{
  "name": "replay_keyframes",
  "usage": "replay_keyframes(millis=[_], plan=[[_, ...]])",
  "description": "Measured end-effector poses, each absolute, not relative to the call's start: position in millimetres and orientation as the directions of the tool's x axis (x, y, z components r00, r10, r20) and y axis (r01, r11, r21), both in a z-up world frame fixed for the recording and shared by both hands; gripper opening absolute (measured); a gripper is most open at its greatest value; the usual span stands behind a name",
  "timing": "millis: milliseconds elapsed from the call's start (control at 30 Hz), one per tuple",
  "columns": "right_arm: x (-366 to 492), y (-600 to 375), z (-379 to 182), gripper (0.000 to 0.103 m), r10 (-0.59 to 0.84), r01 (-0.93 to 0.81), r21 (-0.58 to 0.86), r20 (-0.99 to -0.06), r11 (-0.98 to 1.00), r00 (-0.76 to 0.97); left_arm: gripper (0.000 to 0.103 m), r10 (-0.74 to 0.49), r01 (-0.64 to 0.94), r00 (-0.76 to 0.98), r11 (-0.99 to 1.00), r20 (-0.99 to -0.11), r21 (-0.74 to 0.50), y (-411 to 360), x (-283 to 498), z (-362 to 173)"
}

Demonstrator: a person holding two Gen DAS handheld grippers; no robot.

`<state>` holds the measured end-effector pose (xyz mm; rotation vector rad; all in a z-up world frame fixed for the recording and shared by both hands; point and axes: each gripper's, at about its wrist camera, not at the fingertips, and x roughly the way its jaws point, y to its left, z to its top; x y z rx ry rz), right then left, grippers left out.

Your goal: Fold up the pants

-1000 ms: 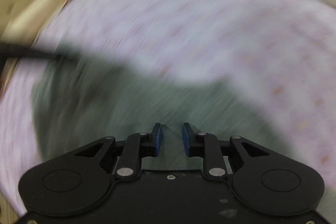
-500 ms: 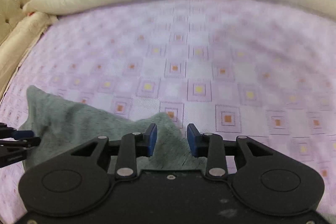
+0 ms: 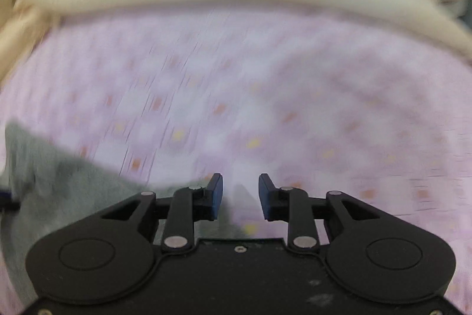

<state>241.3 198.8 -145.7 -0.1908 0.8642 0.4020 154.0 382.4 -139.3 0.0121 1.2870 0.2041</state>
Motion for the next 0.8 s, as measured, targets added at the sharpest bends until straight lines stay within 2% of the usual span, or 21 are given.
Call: replay_keyframes(millis=[33, 67, 100, 167, 200, 233, 367, 433, 533, 567, 633, 700, 800], plan=[[235.3, 190.9, -141.9, 0.027, 0.263, -0.396, 0.013, -0.767, 0.918, 0.586, 0.034, 0.160, -0.148, 0.259, 0.981, -0.952, 0.125, 382.7, 151.0, -138.3], [228.7, 185.5, -142.0, 0.017, 0.285, -0.403, 0.044, -0.778, 0.914, 0.560, 0.034, 0.164, -0.147, 0.254, 0.981, -0.953, 0.130, 382.0, 147.3, -137.9], [220.1, 183.6, -146.5, 0.014, 0.300, -0.429, 0.058, -0.798, 0.901, 0.523, 0.034, 0.170, -0.142, 0.250, 0.980, -0.953, 0.138, 380.6, 143.8, -137.8], [199.0, 189.6, -165.6, 0.017, 0.283, -0.484, 0.040, -0.852, 0.874, 0.440, 0.033, 0.179, -0.114, 0.240, 0.981, -0.954, 0.155, 376.0, 139.3, -136.2], [190.1, 191.6, -180.6, 0.017, 0.271, -0.502, 0.058, -0.892, 0.863, 0.363, 0.025, 0.184, -0.098, 0.243, 0.982, -0.953, 0.164, 372.2, 140.0, -131.5], [182.3, 193.7, -190.7, 0.018, 0.260, -0.508, 0.068, -0.913, 0.858, 0.316, 0.024, 0.186, -0.094, 0.253, 0.981, -0.949, 0.167, 368.8, 142.6, -125.4], [164.6, 191.1, -176.6, 0.015, 0.301, -0.491, 0.076, -0.867, 0.868, 0.397, 0.024, 0.107, -0.062, 0.371, 0.994, -0.923, 0.090, 342.2, 162.9, -100.0], [169.8, 176.5, -162.2, 0.017, 0.284, -0.418, 0.065, -0.825, 0.906, 0.488, 0.031, 0.056, 0.015, 0.387, 0.998, -0.920, 0.067, 320.8, 178.4, -103.2], [201.0, 165.9, -171.6, 0.017, 0.256, -0.337, 0.090, -0.834, 0.937, 0.489, 0.033, 0.109, 0.023, 0.317, 0.992, -0.942, 0.123, 308.9, 192.1, -130.2], [214.2, 164.7, -182.1, 0.011, 0.221, -0.338, 0.061, -0.862, 0.939, 0.456, 0.033, 0.133, -0.020, 0.271, 0.991, -0.953, 0.133, 316.5, 191.9, -142.7], [228.6, 148.1, -193.3, 0.009, 0.127, -0.317, -0.032, -0.876, 0.948, 0.465, 0.034, 0.098, -0.058, 0.288, 0.995, -0.953, 0.085, 332.2, 183.9, -147.4], [244.5, 137.6, -196.1, 0.015, 0.043, -0.245, -0.085, -0.878, 0.966, 0.477, 0.033, 0.088, -0.031, 0.280, 0.996, -0.956, 0.082, 333.3, 181.4, -142.1], [238.7, 134.7, -175.1, 0.018, 0.115, -0.258, -0.029, -0.843, 0.966, 0.526, 0.033, 0.106, -0.038, 0.272, 0.994, -0.957, 0.099, 332.8, 177.1, -136.5]])
